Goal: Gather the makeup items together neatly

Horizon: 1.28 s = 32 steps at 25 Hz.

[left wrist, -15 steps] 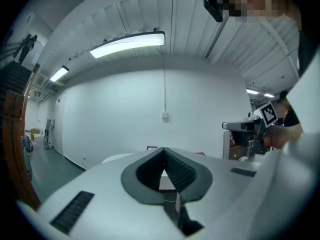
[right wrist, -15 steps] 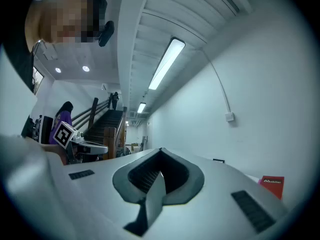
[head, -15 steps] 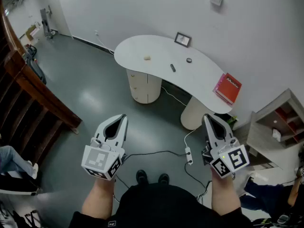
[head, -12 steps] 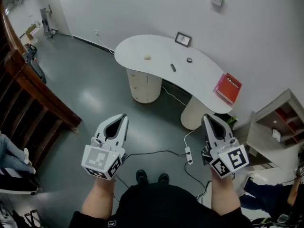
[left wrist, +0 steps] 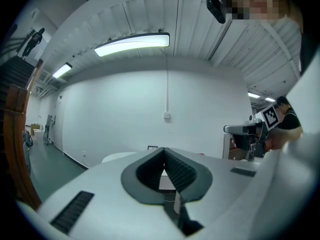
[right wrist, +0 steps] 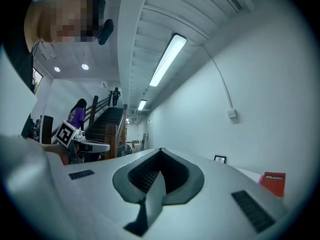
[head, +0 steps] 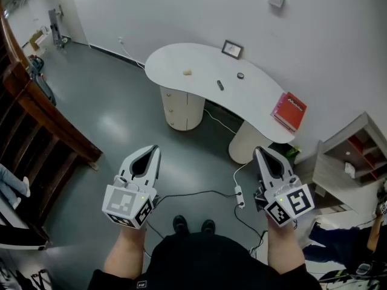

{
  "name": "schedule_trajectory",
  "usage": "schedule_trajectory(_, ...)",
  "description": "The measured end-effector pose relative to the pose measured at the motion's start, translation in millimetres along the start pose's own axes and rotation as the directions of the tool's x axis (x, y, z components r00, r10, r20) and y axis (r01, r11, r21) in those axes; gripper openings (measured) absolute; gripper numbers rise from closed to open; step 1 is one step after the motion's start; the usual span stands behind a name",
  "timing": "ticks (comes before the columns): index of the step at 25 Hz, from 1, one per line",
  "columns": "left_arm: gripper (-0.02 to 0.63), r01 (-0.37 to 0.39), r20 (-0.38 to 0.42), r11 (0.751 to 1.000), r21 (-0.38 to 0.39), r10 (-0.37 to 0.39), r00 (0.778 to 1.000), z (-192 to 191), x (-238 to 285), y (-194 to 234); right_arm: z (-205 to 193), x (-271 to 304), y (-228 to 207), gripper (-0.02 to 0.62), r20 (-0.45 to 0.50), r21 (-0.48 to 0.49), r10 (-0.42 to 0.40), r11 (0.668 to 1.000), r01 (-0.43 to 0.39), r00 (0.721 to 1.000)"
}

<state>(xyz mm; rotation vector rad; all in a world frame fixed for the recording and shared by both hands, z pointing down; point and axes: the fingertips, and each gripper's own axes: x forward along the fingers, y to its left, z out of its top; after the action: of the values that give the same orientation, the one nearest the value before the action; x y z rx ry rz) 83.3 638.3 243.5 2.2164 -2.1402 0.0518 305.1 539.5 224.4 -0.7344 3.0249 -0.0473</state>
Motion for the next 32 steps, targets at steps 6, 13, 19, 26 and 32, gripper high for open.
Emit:
schedule_trajectory(6,0.006,0.007,0.014,1.000,0.000,-0.007,1.000,0.5,-8.6,20.3,-3.3,17.4,19.6,0.034,-0.006,0.041,0.032,0.999,-0.032,0.999)
schedule_trajectory(13,0.008,0.014,0.007,1.000,-0.014,-0.014,1.000,-7.1,-12.9,50.3,-9.8,43.4,39.7,0.035,-0.008,0.065,0.029,0.997,-0.028,1.000)
schedule_trajectory(19,0.008,0.005,0.004,1.000,-0.021,-0.005,1.000,-11.0,1.0,71.3,-16.4,69.0,32.2,0.035,-0.019,0.077,0.030,0.997,-0.028,0.999)
schedule_trajectory(26,0.008,-0.012,-0.003,1.000,-0.015,0.012,1.000,-15.9,54.2,102.8,-31.1,124.9,-5.8,0.035,-0.018,0.115,0.049,0.992,-0.047,0.999)
schedule_trajectory(32,0.008,-0.009,-0.053,1.000,0.003,0.009,0.999,-18.5,130.0,125.3,-41.5,188.1,-66.1,0.035,-0.011,0.157,0.072,0.985,-0.069,0.997)
